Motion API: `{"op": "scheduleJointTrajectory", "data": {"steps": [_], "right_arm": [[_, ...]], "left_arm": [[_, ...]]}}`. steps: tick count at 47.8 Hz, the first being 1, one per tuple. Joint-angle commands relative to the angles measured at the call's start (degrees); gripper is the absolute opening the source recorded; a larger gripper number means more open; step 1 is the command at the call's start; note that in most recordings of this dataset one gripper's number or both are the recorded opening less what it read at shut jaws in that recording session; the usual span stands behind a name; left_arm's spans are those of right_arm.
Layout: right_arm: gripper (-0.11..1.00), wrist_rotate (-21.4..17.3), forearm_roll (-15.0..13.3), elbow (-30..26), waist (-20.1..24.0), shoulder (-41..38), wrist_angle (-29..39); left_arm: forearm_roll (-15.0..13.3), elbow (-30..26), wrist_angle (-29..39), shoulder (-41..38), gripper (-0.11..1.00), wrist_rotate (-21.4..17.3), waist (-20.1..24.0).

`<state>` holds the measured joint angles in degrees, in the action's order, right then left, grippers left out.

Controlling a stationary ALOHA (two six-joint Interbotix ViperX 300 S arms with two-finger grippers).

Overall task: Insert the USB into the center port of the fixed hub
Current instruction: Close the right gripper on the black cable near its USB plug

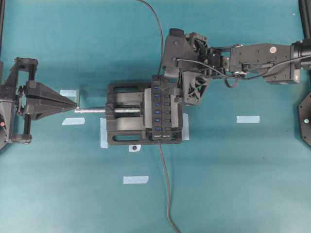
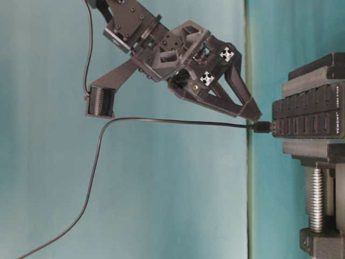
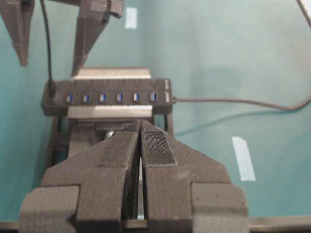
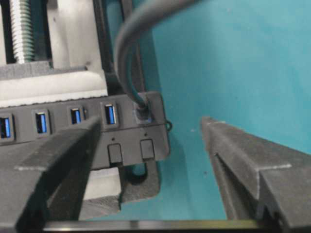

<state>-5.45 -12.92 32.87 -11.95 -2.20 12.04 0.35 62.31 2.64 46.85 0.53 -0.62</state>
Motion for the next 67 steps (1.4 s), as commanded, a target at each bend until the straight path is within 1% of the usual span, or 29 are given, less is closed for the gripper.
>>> {"op": "scheduleJointTrajectory", "data": {"steps": [1, 17, 36, 46, 51, 57, 67], "right_arm": [[0.82, -0.3, 0.0, -0.6, 0.0, 0.8, -0.4], [0.79, -0.4, 0.0, -0.9, 0.0, -1.0, -4.5], [0.74, -0.6, 0.0, -1.2, 0.0, -1.7, -4.7], [0.65, -0.6, 0.0, -1.1, 0.0, -1.7, -6.1], [0.56, -0.6, 0.0, -1.1, 0.0, -1.8, -7.2], [0.45, -0.6, 0.0, -1.1, 0.0, -1.9, -7.6], [0.34, -0.6, 0.1, -1.1, 0.0, -2.1, -7.3]], "left_arm": [[0.2, -1.0, -0.3, -0.1, 0.00, 0.2, -0.1], [0.2, -0.8, -0.3, 0.0, 0.00, 0.3, -0.1], [0.1, -0.5, -0.3, 0.1, 0.00, 0.3, -0.3], [0.1, -0.4, -0.3, 0.1, 0.00, 0.3, -0.3], [0.1, -0.4, -0.3, 0.0, 0.00, 0.4, -0.3], [0.1, -0.4, -0.3, 0.1, 0.00, 1.6, -0.3], [0.2, -0.3, -0.3, 0.1, 0.00, 2.1, -0.4]]}}
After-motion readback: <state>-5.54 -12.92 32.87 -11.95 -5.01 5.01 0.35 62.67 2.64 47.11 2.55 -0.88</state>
